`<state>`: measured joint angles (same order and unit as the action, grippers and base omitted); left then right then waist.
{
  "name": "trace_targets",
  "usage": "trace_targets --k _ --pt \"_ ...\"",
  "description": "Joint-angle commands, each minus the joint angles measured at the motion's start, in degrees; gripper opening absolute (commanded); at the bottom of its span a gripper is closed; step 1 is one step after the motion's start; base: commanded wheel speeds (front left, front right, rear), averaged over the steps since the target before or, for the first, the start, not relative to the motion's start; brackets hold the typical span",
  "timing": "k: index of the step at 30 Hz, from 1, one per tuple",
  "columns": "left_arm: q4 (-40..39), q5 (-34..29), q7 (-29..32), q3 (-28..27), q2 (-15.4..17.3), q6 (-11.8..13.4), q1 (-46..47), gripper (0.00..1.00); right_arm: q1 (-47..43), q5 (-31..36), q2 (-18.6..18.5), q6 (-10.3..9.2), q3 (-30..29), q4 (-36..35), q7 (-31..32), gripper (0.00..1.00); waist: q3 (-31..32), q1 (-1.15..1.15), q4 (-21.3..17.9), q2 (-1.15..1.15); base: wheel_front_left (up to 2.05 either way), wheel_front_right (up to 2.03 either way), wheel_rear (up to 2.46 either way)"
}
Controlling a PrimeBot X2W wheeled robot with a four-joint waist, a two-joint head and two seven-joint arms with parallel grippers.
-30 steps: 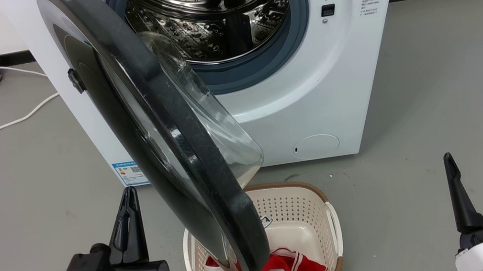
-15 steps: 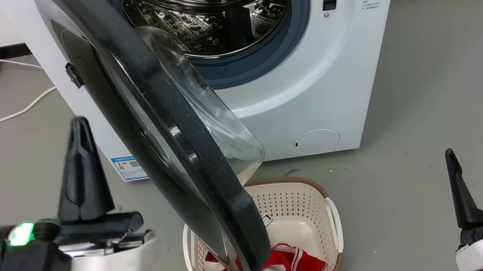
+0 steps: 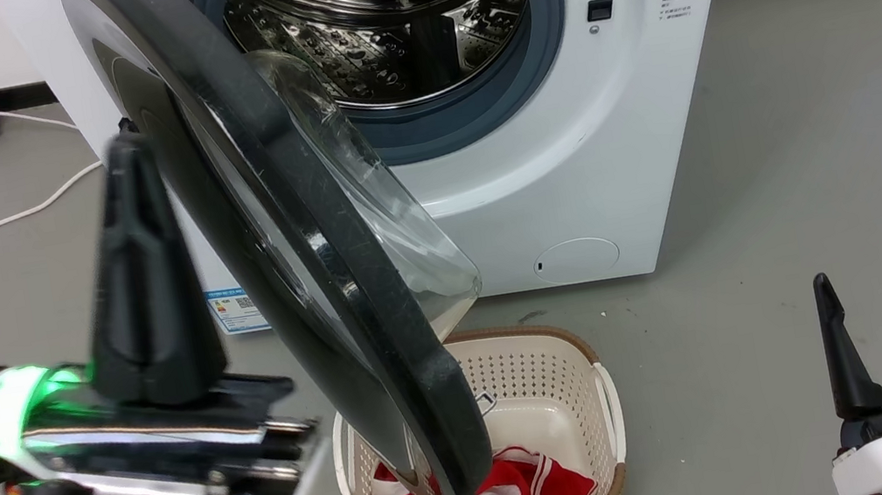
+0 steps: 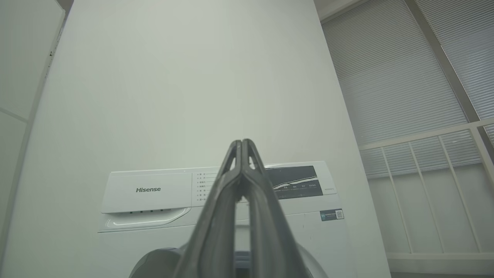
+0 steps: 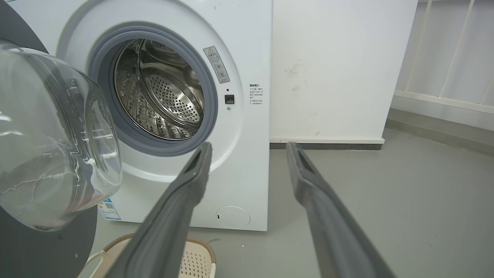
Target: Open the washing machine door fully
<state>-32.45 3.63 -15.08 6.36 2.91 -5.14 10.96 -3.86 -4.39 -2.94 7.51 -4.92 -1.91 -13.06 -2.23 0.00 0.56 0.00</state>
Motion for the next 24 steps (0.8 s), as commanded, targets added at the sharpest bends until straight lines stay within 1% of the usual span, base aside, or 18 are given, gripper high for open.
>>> trace_targets --k 1,5,10,15,19,24 --pt "-0.3 0.3 -0.13 1.25 0.2 -0.53 -0.13 0.0 0.25 -0.13 0.12 -0.04 0.03 0.06 0.11 1.0 0.03 0.0 -0.02 0.0 0.0 0.0 0.0" --pt "1.9 2.33 -0.13 6.76 0.81 -1.65 -2.53 0.0 0.2 0.19 0.12 -0.04 0.09 0.0 0.34 1.0 0.17 0.0 -0.1 0.0 0.0 0.0 0.0" --pt "6.67 4.89 0.32 14.43 2.3 -2.17 -6.18 0.0 -0.2 0.23 0.12 -0.04 0.2 -0.07 0.8 1.0 0.44 0.0 -0.06 0.0 0.0 0.0 0.0" --pt "11.72 6.88 3.42 21.2 3.87 -2.28 -9.55 0.0 -0.38 0.21 0.11 -0.04 0.62 -0.2 1.26 1.0 0.44 0.0 0.06 0.0 0.0 0.0 0.0" --pt "15.49 7.64 5.71 23.85 4.73 -2.23 -12.4 0.0 -0.08 0.15 0.11 -0.04 0.8 -0.38 1.52 1.0 0.15 0.0 0.08 0.0 0.0 0.0 0.0" --pt "19.39 8.78 8.6 23.84 4.75 -0.78 -15.08 0.0 -0.15 0.37 0.11 -0.04 1.04 -0.47 2.07 1.0 -0.22 0.0 0.3 0.0 0.0 0.0 0.0"
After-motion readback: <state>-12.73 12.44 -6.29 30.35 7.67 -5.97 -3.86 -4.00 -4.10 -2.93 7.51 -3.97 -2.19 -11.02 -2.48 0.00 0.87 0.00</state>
